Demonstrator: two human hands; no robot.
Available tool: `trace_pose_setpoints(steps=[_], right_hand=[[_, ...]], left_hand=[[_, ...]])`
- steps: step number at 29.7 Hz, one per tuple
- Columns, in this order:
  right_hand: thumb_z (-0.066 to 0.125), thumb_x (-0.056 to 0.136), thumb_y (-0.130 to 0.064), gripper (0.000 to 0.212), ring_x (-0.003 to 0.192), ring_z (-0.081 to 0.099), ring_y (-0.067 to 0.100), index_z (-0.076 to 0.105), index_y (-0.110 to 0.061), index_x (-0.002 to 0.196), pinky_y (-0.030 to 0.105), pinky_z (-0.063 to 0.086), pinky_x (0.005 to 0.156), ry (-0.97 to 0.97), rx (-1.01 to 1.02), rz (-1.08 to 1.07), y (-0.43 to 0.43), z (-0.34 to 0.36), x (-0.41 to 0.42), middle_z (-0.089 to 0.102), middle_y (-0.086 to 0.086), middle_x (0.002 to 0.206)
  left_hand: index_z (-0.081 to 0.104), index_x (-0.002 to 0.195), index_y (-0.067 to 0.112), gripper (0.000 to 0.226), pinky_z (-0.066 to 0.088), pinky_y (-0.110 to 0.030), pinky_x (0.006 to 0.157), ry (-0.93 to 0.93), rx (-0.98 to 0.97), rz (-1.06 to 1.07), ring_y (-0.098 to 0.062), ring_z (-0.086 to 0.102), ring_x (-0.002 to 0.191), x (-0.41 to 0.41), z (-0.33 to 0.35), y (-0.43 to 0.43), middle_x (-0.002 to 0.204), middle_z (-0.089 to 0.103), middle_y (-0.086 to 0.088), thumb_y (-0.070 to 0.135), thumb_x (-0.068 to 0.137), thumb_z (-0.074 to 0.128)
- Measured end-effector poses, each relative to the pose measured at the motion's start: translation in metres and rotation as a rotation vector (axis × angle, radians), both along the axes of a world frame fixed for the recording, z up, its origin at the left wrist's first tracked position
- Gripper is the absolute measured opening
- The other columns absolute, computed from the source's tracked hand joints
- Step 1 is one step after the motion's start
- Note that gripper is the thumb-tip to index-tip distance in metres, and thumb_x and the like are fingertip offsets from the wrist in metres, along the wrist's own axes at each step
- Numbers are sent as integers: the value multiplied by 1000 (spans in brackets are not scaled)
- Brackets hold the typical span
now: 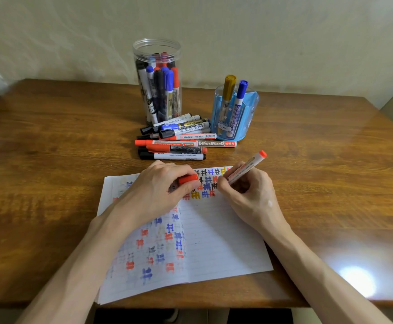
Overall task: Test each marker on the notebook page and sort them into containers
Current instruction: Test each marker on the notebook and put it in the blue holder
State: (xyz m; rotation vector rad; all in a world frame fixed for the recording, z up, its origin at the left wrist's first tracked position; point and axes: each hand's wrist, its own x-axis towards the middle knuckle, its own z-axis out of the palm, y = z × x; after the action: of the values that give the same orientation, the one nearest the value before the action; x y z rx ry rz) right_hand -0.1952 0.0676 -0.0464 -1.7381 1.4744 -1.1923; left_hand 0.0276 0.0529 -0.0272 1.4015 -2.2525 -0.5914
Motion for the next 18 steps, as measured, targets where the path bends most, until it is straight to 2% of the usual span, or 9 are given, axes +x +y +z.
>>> trace_pose_setpoints(steps=[2, 6, 10, 13, 18], right_hand=[[75, 90, -14, 24, 49, 52, 2, 62, -18, 69, 16, 39, 50, 1, 4, 2, 0, 1, 0, 61, -17, 56], [73, 91, -16, 20, 52, 53, 3, 65, -16, 73, 26, 45, 52, -65, -8, -28, -2, -1, -2, 61, -15, 59], [73, 93, -18, 17, 56, 57, 4, 65, -16, 78, 22, 47, 53, -55, -8, -3, 1, 1, -1, 65, -20, 65], [74, 91, -18, 19, 54, 54, 4, 64, -17, 75, 26, 45, 51, -19, -26, -26, 0, 0, -1, 62, -14, 62], [74, 90, -15, 21, 52, 51, 3, 62, -18, 73, 17, 39, 50, 20, 10, -8, 1, 0, 0, 60, -12, 59]], left_hand=[[67, 111, 38, 31, 33, -12, 79, -1, 4, 0, -8, 50, 100, 0, 0, 0, 104, 66, 18, 58, 94, 51], [67, 111, 36, 28, 32, -10, 79, 2, -5, -1, -7, 50, 100, 0, 0, 0, 104, 66, 17, 55, 95, 53], [67, 110, 38, 35, 34, -11, 79, -6, -2, -3, -6, 50, 99, 0, -1, -1, 103, 66, 18, 61, 92, 48], [68, 109, 36, 33, 33, -8, 81, 5, -21, -2, -5, 50, 96, 0, -1, -2, 101, 67, 17, 59, 94, 50], [69, 109, 36, 38, 39, -15, 77, 50, -31, -21, -1, 52, 97, 1, -1, -2, 98, 65, 22, 62, 90, 49]])
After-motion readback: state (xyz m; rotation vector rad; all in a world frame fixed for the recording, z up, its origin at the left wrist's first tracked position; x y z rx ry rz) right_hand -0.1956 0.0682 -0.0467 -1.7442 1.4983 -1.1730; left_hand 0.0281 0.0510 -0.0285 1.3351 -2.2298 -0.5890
